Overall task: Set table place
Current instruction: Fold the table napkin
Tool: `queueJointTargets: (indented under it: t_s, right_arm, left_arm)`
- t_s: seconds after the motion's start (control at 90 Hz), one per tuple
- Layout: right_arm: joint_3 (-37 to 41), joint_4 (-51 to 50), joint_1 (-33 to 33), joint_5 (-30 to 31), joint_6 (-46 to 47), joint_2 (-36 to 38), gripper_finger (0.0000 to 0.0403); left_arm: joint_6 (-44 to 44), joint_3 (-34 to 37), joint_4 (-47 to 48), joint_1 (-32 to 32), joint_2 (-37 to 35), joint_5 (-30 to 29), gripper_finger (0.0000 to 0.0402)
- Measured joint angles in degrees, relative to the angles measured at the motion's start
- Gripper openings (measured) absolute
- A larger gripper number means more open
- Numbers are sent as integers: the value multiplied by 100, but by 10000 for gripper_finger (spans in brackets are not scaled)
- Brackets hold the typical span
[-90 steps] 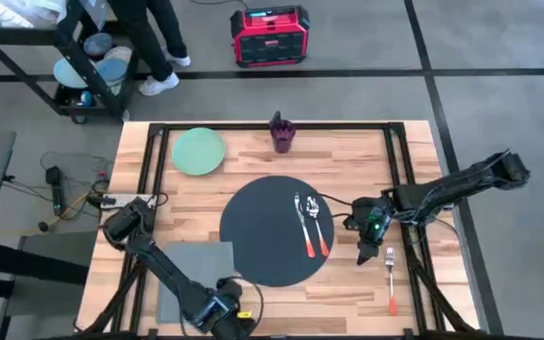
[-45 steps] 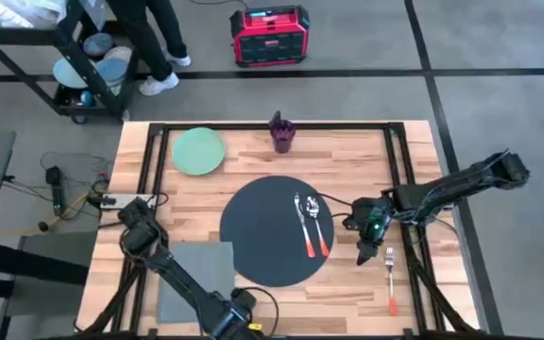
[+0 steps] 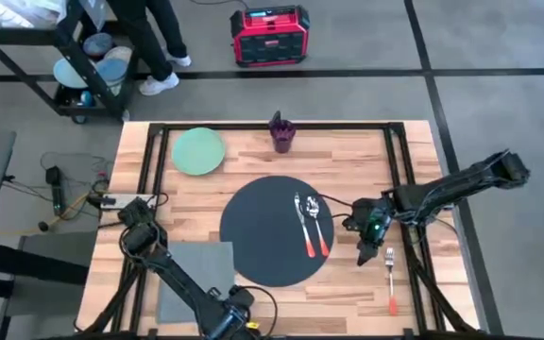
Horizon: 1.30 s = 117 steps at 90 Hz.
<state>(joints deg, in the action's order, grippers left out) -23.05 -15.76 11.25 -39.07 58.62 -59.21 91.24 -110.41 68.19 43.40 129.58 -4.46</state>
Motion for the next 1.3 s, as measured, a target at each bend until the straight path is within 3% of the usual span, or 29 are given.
queueJointTargets:
  t_s: [0.311,1.3]
  right_arm:
    - [-2,3,2,-2,-14,-1,159]
    - [-2,13,0,-7,137,-1,159]
  left_arm:
    - [136,0,-245,91,240,425,56]
    - [-341,-191,13,-25,203,156,56]
